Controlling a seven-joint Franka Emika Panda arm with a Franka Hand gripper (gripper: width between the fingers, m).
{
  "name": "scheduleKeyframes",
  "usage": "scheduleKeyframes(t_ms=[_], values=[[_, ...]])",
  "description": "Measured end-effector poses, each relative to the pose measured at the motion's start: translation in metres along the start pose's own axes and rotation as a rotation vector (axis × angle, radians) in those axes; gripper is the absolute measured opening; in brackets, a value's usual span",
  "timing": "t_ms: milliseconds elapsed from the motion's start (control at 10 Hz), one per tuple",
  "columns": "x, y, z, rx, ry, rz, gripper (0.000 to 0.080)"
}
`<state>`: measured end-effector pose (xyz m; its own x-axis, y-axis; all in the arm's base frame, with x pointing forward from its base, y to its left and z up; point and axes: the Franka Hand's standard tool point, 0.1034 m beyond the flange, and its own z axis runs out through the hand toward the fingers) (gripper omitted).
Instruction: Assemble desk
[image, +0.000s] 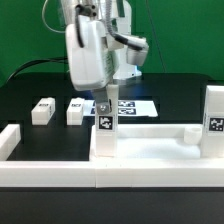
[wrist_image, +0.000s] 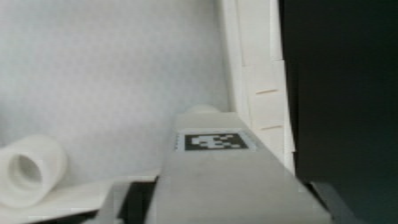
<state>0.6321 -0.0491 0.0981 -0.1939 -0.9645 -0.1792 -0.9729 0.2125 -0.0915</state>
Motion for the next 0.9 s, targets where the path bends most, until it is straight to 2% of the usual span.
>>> scheduleKeyframes(t_ms=[200,400,500,700,800,900], values=[[-0.003,-0.0023,-0.0009,0.005,-0.019,0.252,0.0293],[-0.0027,-0.0018,-0.0004,0.005,-0.019,0.214,0.0298],[-0.0038,-0.0017,-0.0008,0.004,-0.02,0.115,0.0298],[-0.008,0.0008,-0.0007,-0.008,-0.031,-0.208,0.0549],[-0.0113,0.0022,0.0011,0.001,-0.023,-0.242,0.0549],[-0.0098,0.0021,0.0014,0.001,-0.023,-0.319,0.0633]])
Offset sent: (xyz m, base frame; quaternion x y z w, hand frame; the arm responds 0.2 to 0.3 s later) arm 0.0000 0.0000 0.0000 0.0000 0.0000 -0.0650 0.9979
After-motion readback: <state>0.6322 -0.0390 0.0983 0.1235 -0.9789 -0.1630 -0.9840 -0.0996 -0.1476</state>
